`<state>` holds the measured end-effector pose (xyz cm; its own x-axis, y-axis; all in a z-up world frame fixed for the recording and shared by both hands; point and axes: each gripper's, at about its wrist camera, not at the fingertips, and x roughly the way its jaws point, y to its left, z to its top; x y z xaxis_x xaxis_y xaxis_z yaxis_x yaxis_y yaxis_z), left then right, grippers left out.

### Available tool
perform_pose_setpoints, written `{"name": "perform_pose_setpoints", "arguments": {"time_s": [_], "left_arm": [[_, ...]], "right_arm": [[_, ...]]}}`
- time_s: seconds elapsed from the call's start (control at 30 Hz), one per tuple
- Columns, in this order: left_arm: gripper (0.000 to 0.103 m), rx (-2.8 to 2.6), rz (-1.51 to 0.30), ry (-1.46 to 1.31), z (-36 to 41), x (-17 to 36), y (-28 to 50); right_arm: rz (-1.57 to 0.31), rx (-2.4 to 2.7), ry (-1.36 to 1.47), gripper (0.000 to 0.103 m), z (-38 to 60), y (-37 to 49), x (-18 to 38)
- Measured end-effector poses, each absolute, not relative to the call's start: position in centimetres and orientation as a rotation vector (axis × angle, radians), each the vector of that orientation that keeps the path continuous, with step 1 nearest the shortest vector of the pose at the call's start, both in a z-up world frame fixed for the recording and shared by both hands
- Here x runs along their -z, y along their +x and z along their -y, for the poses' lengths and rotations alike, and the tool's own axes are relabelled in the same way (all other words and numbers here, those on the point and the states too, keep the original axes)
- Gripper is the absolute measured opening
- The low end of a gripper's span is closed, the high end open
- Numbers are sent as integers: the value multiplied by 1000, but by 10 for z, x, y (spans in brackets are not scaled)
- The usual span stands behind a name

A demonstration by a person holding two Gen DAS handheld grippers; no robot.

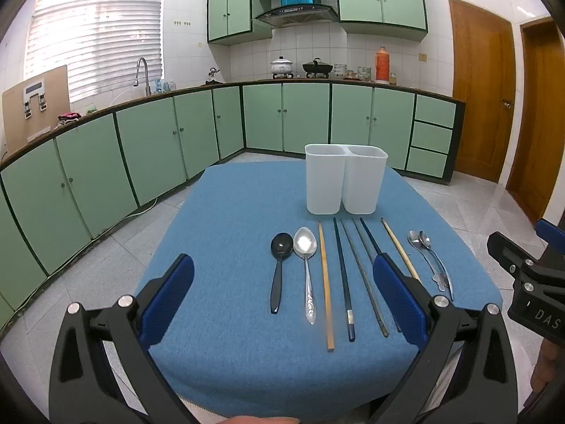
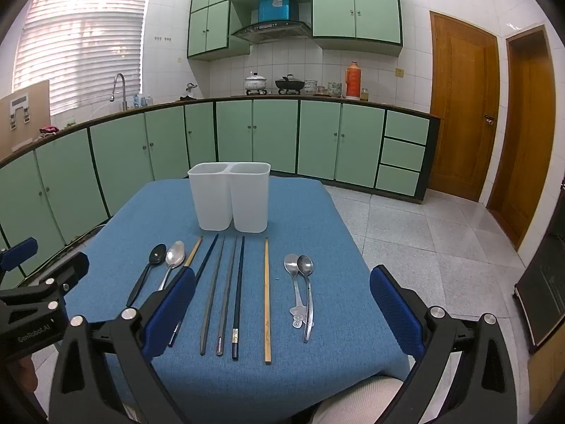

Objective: Organize utensils

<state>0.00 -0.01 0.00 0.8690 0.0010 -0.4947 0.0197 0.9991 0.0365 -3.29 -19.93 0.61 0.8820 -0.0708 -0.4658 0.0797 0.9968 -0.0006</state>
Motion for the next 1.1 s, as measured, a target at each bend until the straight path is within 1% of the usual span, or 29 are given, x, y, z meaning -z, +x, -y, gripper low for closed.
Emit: {"name": "perform_pose_setpoints", "arguments": {"time_s": [1.1], "left_arm": [[98, 9, -517, 42, 0, 0, 0]], "right_arm": [[-484, 80, 16, 97, 198, -30, -5]]}}
